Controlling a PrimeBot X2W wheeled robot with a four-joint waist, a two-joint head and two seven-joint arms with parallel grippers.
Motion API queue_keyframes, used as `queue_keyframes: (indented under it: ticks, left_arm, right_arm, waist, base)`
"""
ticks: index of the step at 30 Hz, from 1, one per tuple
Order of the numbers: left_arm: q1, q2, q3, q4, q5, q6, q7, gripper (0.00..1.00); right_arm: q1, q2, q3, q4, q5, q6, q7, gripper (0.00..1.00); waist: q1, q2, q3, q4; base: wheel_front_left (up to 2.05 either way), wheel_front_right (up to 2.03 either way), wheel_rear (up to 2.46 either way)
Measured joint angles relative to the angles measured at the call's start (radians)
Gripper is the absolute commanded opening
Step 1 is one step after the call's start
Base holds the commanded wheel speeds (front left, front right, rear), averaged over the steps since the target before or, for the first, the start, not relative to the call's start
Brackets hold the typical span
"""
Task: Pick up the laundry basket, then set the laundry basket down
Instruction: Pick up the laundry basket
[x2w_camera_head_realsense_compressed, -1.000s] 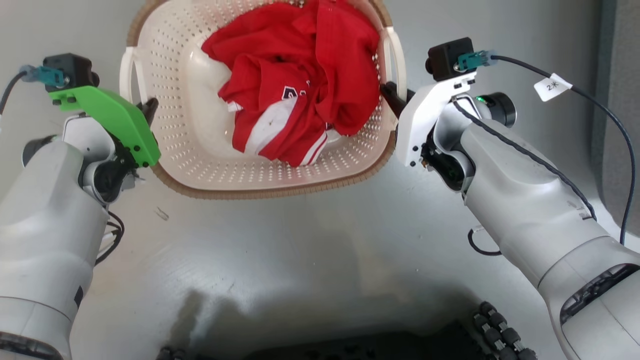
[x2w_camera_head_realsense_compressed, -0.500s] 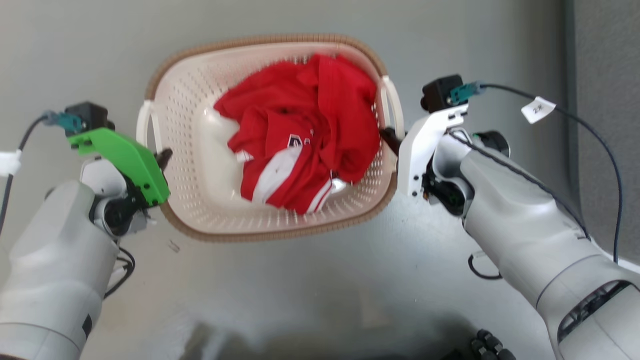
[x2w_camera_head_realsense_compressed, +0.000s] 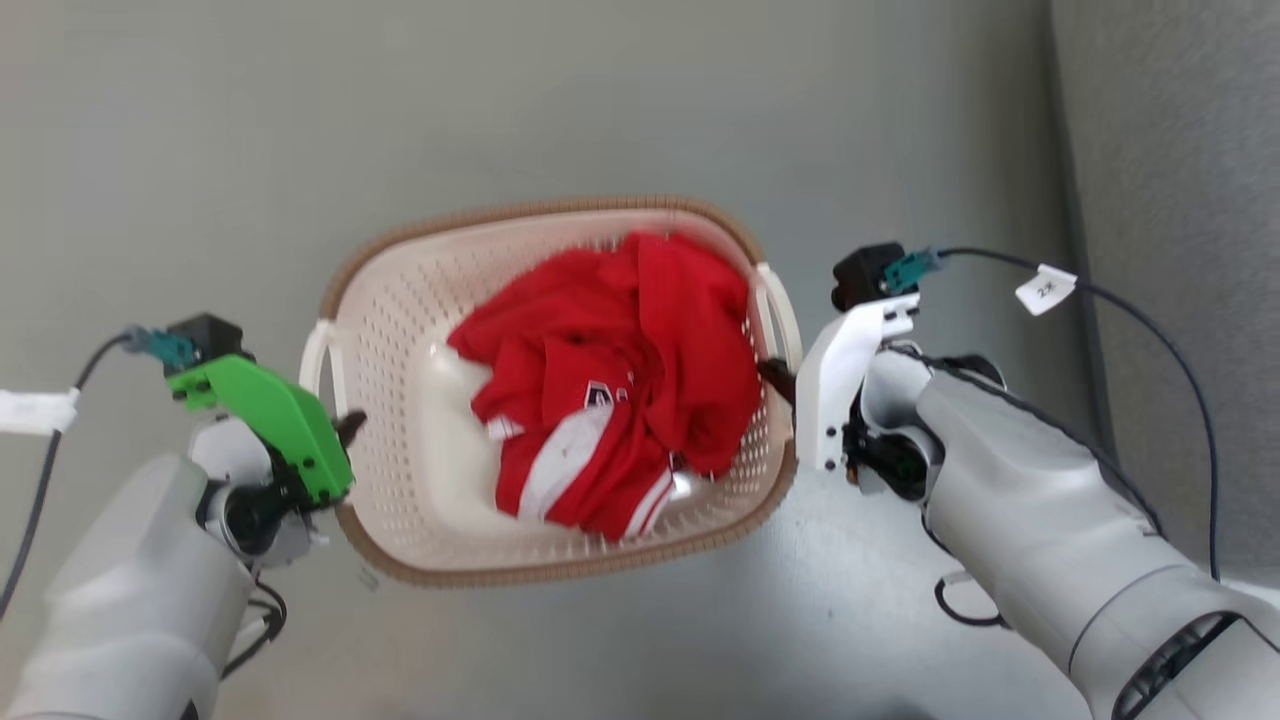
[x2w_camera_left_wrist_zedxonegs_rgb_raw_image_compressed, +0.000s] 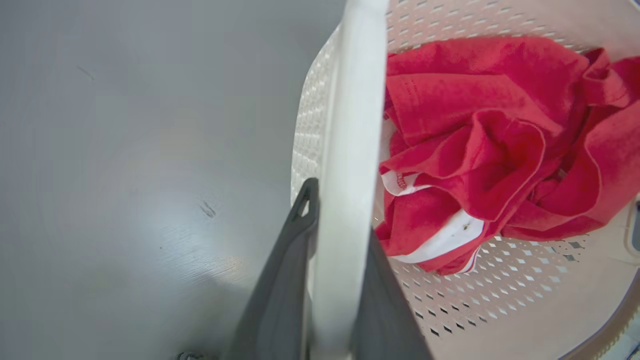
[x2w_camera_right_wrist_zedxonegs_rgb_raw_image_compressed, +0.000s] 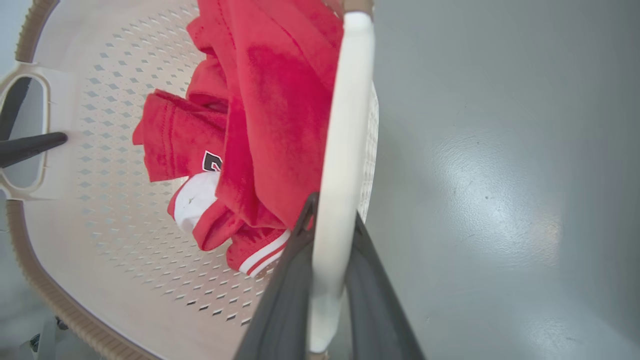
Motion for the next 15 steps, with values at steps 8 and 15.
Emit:
queue_keyframes:
  ticks: [8,15]
  left_arm:
    - [0.035,-0.002,-0.006,0.016,-0.026,0.000,0.029,0.00]
    - [0.059,-0.002,-0.010,0.022,-0.058,0.000,0.060,0.00]
  right_arm:
    - [0.023,0.006,0.013,0.016,0.032,0.003,0.030,0.00]
    - [0.034,0.009,0.020,0.027,0.055,0.004,0.057,0.00]
  waist:
    - [0.0000,0.0000,-0.093,-0.008]
    - [0.0000,0.0000,-0.175,-0.015]
  base:
    - [0.00,0.00,0.00]
    - [0.00,0.00,0.00]
